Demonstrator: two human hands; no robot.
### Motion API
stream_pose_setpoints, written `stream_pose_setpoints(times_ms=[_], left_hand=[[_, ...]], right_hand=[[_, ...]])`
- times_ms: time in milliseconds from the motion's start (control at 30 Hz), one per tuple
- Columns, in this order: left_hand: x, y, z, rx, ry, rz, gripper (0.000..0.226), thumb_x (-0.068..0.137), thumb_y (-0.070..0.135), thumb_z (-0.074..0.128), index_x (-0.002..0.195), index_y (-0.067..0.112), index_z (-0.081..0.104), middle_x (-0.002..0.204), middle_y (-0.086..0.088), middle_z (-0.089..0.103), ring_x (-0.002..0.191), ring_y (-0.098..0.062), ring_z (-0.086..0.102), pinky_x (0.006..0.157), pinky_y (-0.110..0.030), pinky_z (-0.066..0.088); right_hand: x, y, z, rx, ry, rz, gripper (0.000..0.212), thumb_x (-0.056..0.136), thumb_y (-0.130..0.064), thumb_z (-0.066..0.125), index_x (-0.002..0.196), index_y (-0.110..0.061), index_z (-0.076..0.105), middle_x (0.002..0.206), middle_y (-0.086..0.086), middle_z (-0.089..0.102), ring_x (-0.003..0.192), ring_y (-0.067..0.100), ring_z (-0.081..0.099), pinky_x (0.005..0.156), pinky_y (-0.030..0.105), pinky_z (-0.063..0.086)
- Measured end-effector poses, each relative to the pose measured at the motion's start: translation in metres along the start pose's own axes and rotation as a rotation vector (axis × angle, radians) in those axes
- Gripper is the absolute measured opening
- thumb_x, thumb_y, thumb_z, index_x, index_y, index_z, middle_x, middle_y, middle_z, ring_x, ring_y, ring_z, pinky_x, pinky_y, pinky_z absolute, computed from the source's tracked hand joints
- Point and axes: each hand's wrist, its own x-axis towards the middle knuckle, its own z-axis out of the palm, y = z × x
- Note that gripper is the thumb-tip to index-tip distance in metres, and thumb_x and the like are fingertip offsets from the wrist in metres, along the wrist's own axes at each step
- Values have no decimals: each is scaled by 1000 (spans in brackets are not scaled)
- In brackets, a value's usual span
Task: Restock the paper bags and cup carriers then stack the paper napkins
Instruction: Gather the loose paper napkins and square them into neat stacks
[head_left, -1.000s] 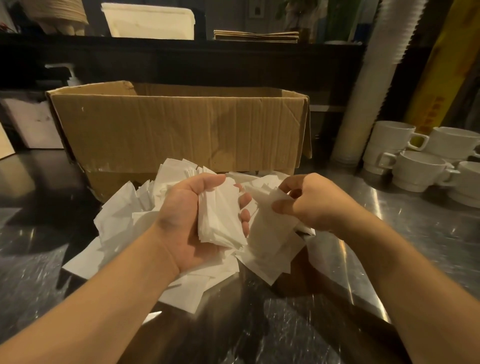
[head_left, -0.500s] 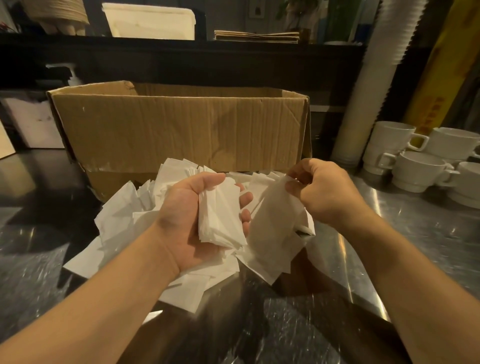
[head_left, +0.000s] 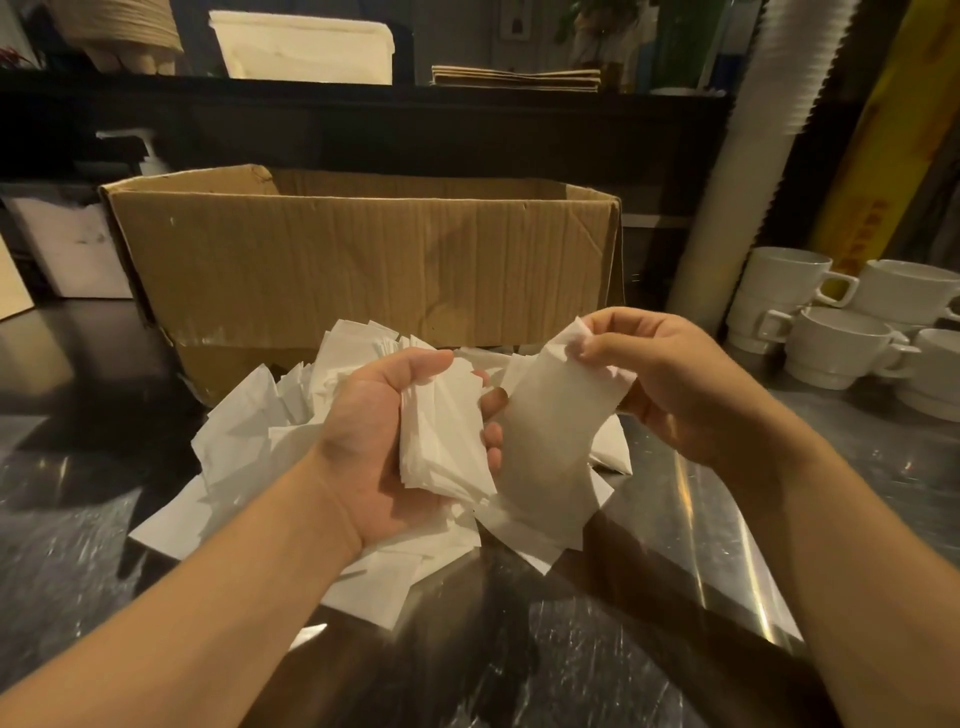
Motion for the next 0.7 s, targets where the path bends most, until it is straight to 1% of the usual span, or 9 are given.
stream_pose_setpoints(times_ms=[67,133,167,200,267,333,433,567,700], left_hand=[[0,0,0,-25,-30,-8,46,84,32,60,124,8,60,108,-14,63,78,-27,57,76,-39,47],[-1,0,0,-38,-27,-11,48,84,32,60,125,8,62,110,-14,63,78,-27,57,75,-39,47],[-1,0,1,-34,-11,-6,48,83,32,60,125,8,63,109,-14,64,77,-26,57,75,-39,46],[-2,0,2,-30,5,0,48,83,32,60,125,7,63,108,-14,65,76,-26,57,75,-38,46],[-3,-1,5,-28,18,11,47,83,31,59,124,7,63,106,-15,65,74,-26,57,74,-37,45],[-2,-1,5,-27,19,8,50,83,31,59,127,7,63,106,-14,65,74,-26,57,74,-38,45],[0,-1,1,-9,27,-8,61,80,32,62,136,8,61,108,-14,68,76,-27,60,73,-39,50],[-1,-1,2,12,30,0,64,79,32,62,138,9,58,107,-14,69,75,-26,60,72,-38,50],[-2,-1,3,3,31,6,63,80,32,61,139,8,57,107,-15,69,76,-26,59,73,-39,48]], right_hand=[[0,6,6,-156,-24,-10,4,91,-22,73,91,-18,74,91,1,74,85,19,68,71,28,58],[2,17,18,-363,55,-33,4,92,-26,74,92,-29,71,98,-4,71,85,10,65,64,20,52],[6,22,24,-441,93,-43,9,93,-25,73,94,-33,70,106,-6,67,90,10,63,65,18,51],[10,26,28,-500,122,-38,13,94,-23,73,96,-35,70,115,-7,61,98,12,60,71,20,53],[16,31,30,-616,150,9,21,93,-23,74,105,-38,68,131,-5,50,115,22,54,92,34,57],[20,36,29,-703,147,27,31,92,-27,75,116,-42,63,137,-4,47,121,26,50,104,45,52],[20,42,29,-692,165,-27,39,91,-29,76,121,-44,58,131,-6,51,114,25,53,98,49,56],[17,43,28,-749,211,-115,31,94,-26,73,111,-46,57,118,-11,51,114,23,48,98,50,54],[15,41,28,-689,177,-79,24,95,-25,71,107,-44,61,115,-8,57,106,25,56,88,48,60]])
